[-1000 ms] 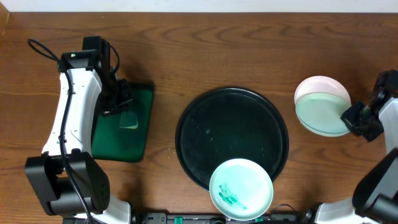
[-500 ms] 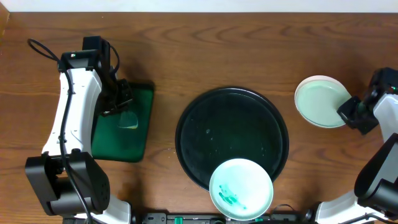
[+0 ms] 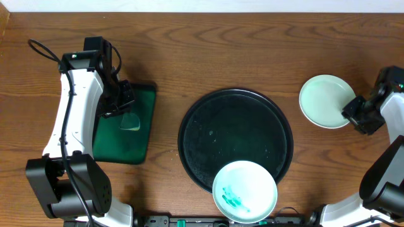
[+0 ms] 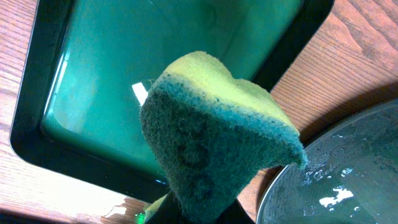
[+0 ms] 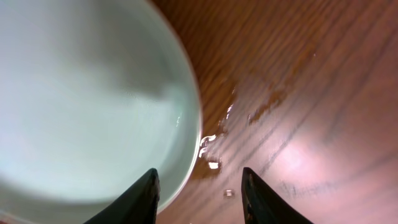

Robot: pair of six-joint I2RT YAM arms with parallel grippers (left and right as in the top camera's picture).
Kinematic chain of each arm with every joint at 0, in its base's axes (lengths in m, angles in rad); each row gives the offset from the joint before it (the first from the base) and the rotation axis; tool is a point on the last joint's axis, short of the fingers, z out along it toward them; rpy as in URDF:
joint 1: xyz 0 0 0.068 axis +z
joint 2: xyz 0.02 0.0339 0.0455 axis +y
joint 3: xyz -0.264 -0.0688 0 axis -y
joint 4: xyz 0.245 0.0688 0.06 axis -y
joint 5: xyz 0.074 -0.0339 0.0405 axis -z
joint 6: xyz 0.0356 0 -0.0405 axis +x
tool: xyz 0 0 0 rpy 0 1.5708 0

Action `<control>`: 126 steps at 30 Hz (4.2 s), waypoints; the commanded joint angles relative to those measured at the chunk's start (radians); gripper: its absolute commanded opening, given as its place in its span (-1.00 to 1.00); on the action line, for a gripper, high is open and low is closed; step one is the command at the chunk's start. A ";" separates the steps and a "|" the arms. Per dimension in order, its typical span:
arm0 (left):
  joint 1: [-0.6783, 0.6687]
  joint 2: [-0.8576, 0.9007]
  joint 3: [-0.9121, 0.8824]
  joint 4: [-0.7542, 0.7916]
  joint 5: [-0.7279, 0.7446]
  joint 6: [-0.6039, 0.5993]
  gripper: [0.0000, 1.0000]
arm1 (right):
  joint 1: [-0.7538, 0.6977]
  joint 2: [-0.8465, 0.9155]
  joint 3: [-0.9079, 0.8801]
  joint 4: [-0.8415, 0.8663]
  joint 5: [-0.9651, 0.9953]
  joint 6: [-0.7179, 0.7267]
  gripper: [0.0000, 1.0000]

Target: Clean dirty plates on tray and stack at the side

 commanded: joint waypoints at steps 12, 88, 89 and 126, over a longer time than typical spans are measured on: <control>0.002 0.010 -0.008 -0.002 0.006 0.021 -0.86 | 0.398 -0.173 0.267 -0.382 -0.147 -0.139 -0.18; 0.000 0.010 -0.008 -0.010 0.018 0.026 -0.86 | 1.295 -0.726 -0.686 0.012 0.182 0.919 -0.97; -0.002 0.010 -0.008 -0.010 0.018 0.029 -0.85 | 1.247 -0.726 -0.686 0.043 0.174 0.873 -0.97; -0.219 0.010 -0.008 -0.013 0.529 0.214 -0.86 | 0.865 -0.226 -0.676 0.519 -0.150 0.488 -0.98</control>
